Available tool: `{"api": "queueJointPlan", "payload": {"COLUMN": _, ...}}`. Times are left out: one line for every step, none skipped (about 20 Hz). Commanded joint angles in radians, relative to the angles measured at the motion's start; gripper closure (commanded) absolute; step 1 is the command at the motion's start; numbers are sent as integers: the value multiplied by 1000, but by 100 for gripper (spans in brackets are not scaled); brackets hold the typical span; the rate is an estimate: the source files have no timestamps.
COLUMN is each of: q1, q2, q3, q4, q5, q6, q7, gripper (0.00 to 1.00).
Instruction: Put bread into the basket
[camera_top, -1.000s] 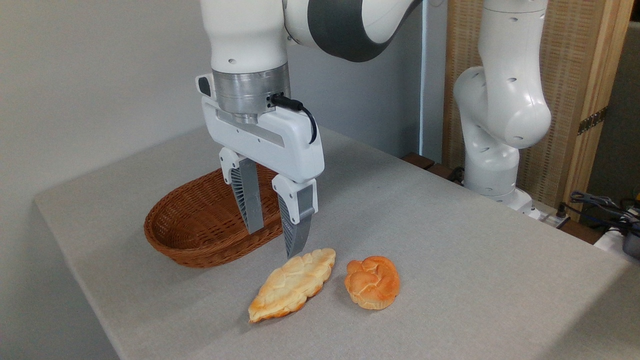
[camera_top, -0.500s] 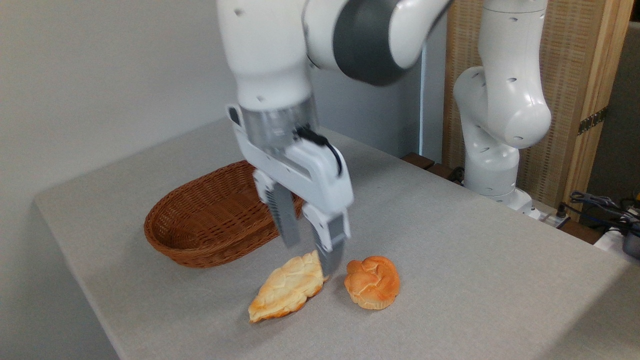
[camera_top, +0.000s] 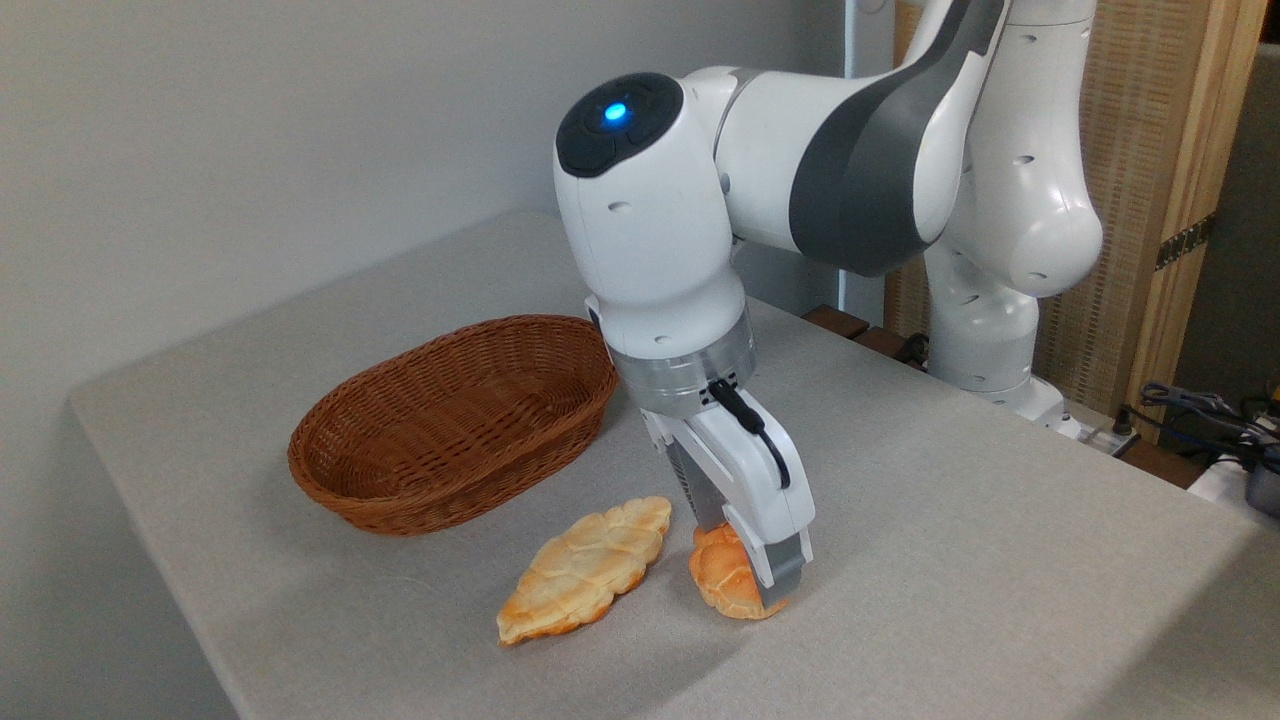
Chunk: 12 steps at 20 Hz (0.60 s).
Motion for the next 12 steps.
{"api": "queueJointPlan", "payload": {"q1": -7, "q2": -25, "q3": 6, "q4": -37, "q5": -8, "q6": -14, "q7": 47, "gripper": 0}}
{"api": "queueJointPlan", "payload": {"q1": -9, "q2": -24, "q3": 6, "q4": -46, "q5": -8, "q6": -14, "q7": 49, "gripper": 0}}
{"api": "queueJointPlan", "payload": {"q1": -9, "q2": -22, "q3": 6, "q4": -52, "q5": -8, "q6": -13, "q7": 51, "gripper": 0}}
{"api": "queueJointPlan", "payload": {"q1": -10, "q2": -21, "q3": 6, "q4": -53, "q5": -8, "q6": -11, "q7": 51, "gripper": 0}}
{"api": "queueJointPlan", "payload": {"q1": -15, "q2": -19, "q3": 6, "q4": -54, "q5": -8, "q6": -11, "q7": 51, "gripper": 0}}
{"api": "queueJointPlan", "payload": {"q1": -18, "q2": -17, "q3": 6, "q4": -54, "q5": -8, "q6": -10, "q7": 52, "gripper": 0}}
{"api": "queueJointPlan", "payload": {"q1": -21, "q2": -16, "q3": 6, "q4": -55, "q5": -8, "q6": -8, "q7": 54, "gripper": 0}}
{"api": "queueJointPlan", "payload": {"q1": -21, "q2": -14, "q3": 4, "q4": -55, "q5": -8, "q6": -7, "q7": 54, "gripper": 0}}
{"api": "queueJointPlan", "payload": {"q1": -23, "q2": -14, "q3": 4, "q4": -55, "q5": -8, "q6": -7, "q7": 54, "gripper": 0}}
{"api": "queueJointPlan", "payload": {"q1": -26, "q2": -14, "q3": 4, "q4": -55, "q5": -9, "q6": -7, "q7": 52, "gripper": 0}}
{"api": "queueJointPlan", "payload": {"q1": -35, "q2": -11, "q3": 2, "q4": -55, "q5": -9, "q6": -7, "q7": 52, "gripper": 0}}
{"api": "queueJointPlan", "payload": {"q1": -50, "q2": -7, "q3": 2, "q4": -55, "q5": -11, "q6": -7, "q7": 51, "gripper": 0}}
